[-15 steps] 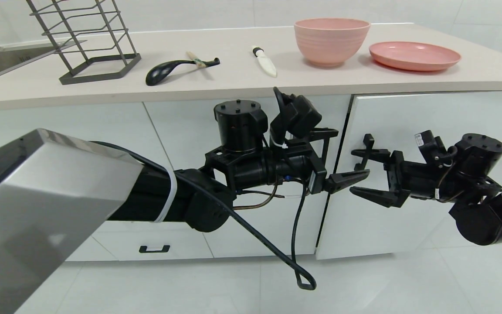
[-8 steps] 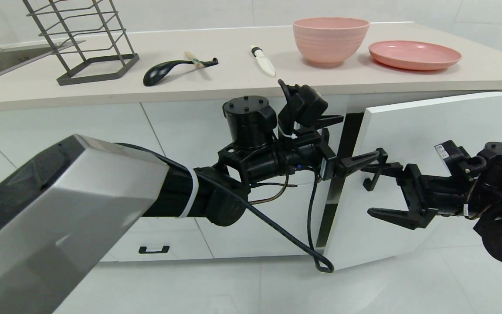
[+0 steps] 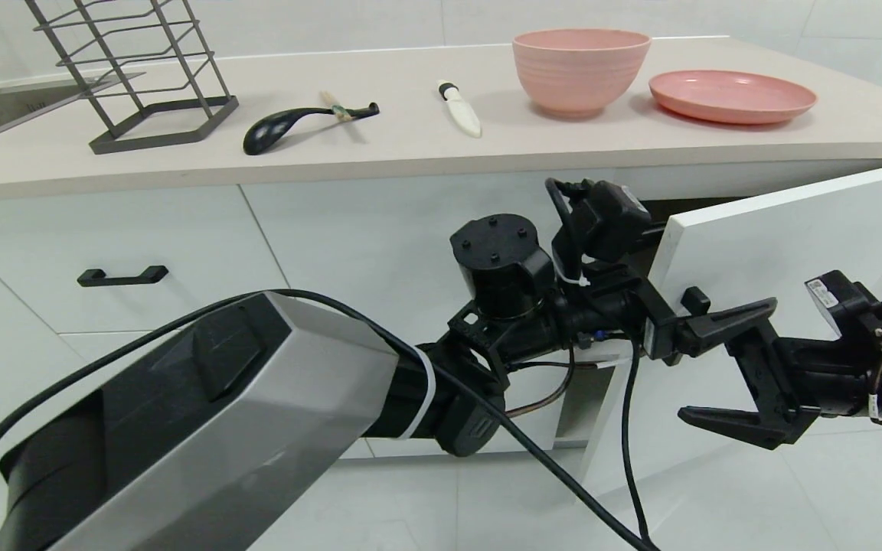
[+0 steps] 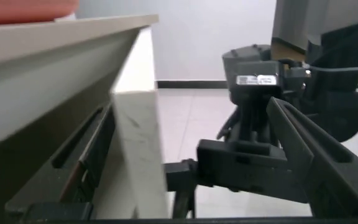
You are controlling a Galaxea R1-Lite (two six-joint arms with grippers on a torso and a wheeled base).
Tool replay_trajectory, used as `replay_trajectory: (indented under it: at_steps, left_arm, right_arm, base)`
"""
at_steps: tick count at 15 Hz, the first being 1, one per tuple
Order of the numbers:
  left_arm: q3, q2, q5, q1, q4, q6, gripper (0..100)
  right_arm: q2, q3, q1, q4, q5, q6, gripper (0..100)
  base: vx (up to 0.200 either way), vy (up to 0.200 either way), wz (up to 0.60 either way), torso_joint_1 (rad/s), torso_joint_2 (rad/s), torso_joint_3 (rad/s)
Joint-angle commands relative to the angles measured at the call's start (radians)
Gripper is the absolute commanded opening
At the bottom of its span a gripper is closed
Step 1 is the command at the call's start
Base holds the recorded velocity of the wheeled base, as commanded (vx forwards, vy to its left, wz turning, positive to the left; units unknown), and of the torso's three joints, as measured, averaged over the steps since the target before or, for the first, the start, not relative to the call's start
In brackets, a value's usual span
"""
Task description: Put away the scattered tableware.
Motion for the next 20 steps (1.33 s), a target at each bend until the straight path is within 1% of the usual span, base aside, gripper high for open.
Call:
replay_trajectory:
  at_steps: [1, 4, 6, 8, 9, 10, 14, 20]
  left_arm:
    - [0.026, 0.011, -0.008, -0.028, -0.016, -0.002, 100]
    - [0.08, -0.006, -0.017, -0.038, -0.05, -0.004, 100]
    - [0.086, -0.012, -0.019, -0.044, -0.053, -0.005, 100]
    - [0.086, -0.011, -0.017, -0.066, -0.055, -0.025, 100]
    - [0.083, -0.011, -0.017, -0.083, -0.056, -0.048, 100]
    - [0.081, -0.011, -0.017, -0.087, -0.056, -0.053, 100]
    - [0.083, 0.002, -0.014, -0.087, -0.056, -0.053, 100]
    - [0.078, 0.026, -0.01, -0.087, -0.055, -0.053, 100]
  right_arm:
    - [-0.005, 0.005, 0.002, 0.0, 0.006, -0.003, 100]
    - [0.018, 0.003, -0.035, 0.0, 0.006, -0.003, 100]
    - [0.033, 0.001, -0.078, 0.0, 0.005, -0.004, 100]
    - [0.044, 0.0, -0.111, 0.0, 0.003, -0.004, 100]
    - [0.054, 0.0, -0.136, 0.0, 0.003, -0.004, 100]
    - [0.059, 0.0, -0.147, 0.0, 0.003, -0.004, 100]
    - [0.074, 0.0, -0.157, 0.0, -0.009, -0.004, 100]
    - [0.09, -0.002, -0.222, -0.002, -0.02, -0.006, 100]
  base:
    - [0.0, 0.0, 0.0, 0.0, 0.0, 0.0]
    - [0.0, 0.0, 0.0, 0.0, 0.0, 0.0]
    - [0.0, 0.0, 0.0, 0.0, 0.0, 0.0]
    - [0.0, 0.0, 0.0, 0.0, 0.0, 0.0]
    - [0.0, 0.0, 0.0, 0.0, 0.0, 0.0]
    - [0.0, 0.0, 0.0, 0.0, 0.0, 0.0]
    - [0.0, 0.0, 0.0, 0.0, 0.0, 0.0]
    - [0.0, 0.0, 0.0, 0.0, 0.0, 0.0]
